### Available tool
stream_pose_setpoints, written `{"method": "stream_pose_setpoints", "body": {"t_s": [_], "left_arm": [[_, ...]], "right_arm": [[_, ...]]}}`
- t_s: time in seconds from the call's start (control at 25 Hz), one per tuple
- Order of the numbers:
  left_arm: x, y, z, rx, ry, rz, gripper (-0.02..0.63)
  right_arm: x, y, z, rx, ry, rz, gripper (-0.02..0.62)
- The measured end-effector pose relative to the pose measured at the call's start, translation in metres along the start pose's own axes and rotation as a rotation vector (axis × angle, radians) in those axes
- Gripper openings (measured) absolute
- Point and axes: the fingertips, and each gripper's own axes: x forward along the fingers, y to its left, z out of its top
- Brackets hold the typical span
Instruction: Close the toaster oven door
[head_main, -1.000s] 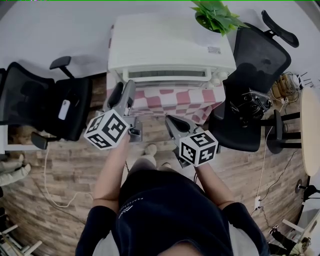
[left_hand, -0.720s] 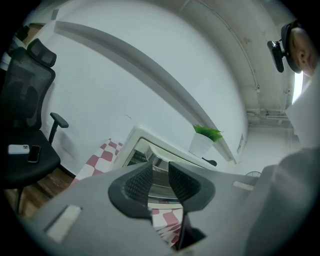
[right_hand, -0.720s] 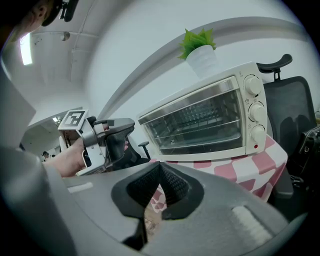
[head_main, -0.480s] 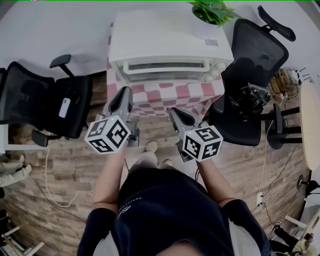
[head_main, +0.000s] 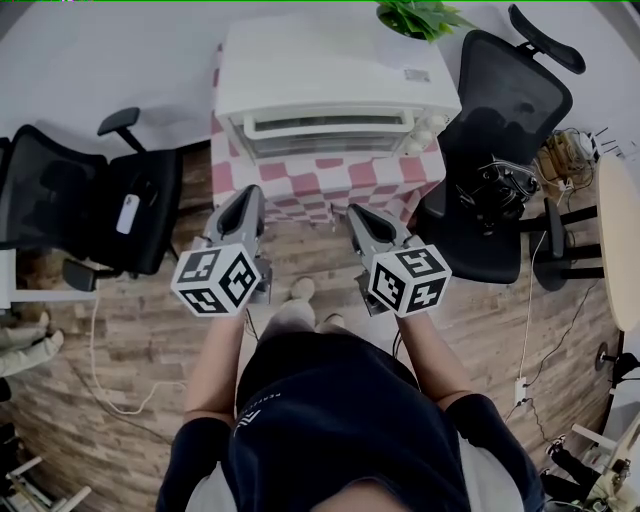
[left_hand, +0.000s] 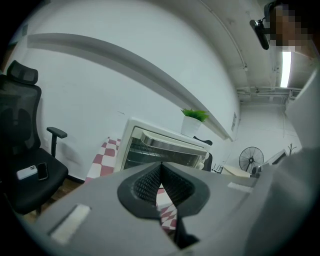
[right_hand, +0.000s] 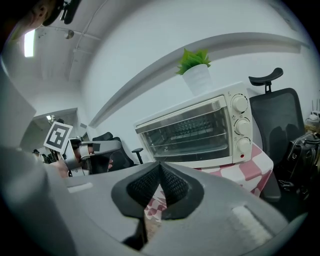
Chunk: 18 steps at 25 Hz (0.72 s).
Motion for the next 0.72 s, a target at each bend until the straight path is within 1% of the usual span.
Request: {"method": "stream_pose_setpoints", "body": {"t_s": [0.2,0.48,0.72], "left_arm": [[-0.008,0.002,-0.008,0.015,0.026,0.003,0.009],[-0.014,0.007,-0.011,0.024,0.039,0.009,0.011],[-0.018,0.012,-0.012,0.023,0.044,0.012,0.011]], "right_arm": [[-0.006,-0.004,0.005,-0.006,-0.020,-0.022,0.002],[-0.007,-0.008,0.010,-0.004,-0.032,-0.041,0.002],[-0.007,-0.007,0.014,-0.030,-0.045,-0.057,0.002]]}}
